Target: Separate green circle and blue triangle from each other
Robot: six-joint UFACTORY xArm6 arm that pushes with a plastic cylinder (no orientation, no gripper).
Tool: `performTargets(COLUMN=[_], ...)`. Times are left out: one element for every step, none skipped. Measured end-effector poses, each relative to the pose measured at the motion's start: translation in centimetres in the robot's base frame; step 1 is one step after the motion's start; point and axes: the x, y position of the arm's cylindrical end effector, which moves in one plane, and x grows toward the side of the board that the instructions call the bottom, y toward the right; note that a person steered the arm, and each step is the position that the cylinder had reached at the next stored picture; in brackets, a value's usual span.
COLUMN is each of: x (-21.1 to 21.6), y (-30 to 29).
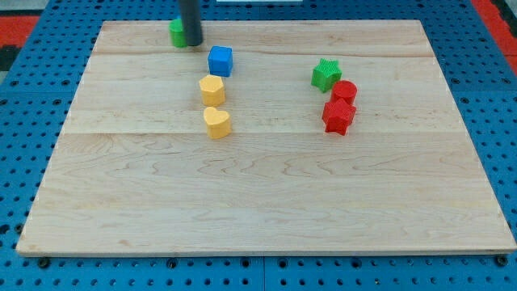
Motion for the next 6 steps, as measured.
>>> performTargets(x=[1.8, 1.0, -5.0, -5.3, -5.2, -5.2], y=[-2.1, -10.2, -13.0, -11.7, -3.4, 8.2])
